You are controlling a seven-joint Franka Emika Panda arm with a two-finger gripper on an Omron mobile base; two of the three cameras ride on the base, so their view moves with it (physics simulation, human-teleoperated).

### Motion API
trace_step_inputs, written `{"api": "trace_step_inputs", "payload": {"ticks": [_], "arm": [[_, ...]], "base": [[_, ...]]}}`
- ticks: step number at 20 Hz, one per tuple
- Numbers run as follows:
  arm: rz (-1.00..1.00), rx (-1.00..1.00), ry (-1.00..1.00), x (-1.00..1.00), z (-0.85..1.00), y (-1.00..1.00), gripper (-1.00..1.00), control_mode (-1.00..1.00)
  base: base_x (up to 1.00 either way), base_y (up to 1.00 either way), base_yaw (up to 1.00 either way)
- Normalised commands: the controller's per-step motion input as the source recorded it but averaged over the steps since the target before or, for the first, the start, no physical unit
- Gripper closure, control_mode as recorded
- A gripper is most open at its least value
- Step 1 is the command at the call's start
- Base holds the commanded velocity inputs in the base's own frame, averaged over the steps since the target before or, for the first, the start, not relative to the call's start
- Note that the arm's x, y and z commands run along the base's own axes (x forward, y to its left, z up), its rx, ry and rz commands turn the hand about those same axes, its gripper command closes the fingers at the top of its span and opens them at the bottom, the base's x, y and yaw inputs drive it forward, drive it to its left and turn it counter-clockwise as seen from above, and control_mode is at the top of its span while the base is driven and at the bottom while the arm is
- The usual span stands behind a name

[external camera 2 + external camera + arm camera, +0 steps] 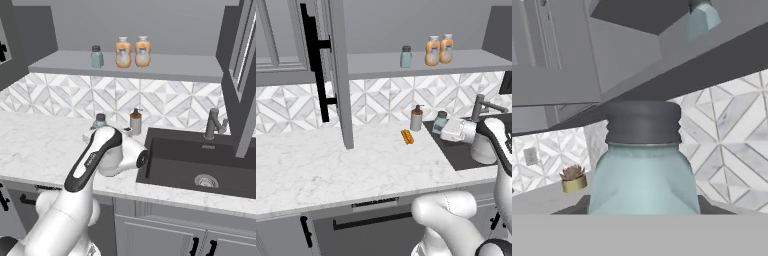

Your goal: Put the shaker and condiment bottle from the counter next to their counterparts in the cabinet.

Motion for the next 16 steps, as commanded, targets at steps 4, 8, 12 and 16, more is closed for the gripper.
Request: {"api": "trace_step_inputs", "payload": {"ticks": [4, 8, 12, 16], "arm": [[-0.06, -0.06, 0.00, -0.02, 0.40, 0.12, 1.00, -1.00], [-0.10, -0.03, 0.00, -0.28, 0.34, 0.06, 1.00, -1.00], [-0.13, -0.03, 0.00, -0.18, 0.40, 0.14, 1.00, -1.00], [-0.14, -0.04, 0.00, 0.00, 0.48, 0.24, 1.00, -1.00]], "base": [[0.00, 0.00, 0.00], [0.00, 0.00, 0.00], [0.00, 0.00, 0.00], [0.00, 0.00, 0.00]]}}
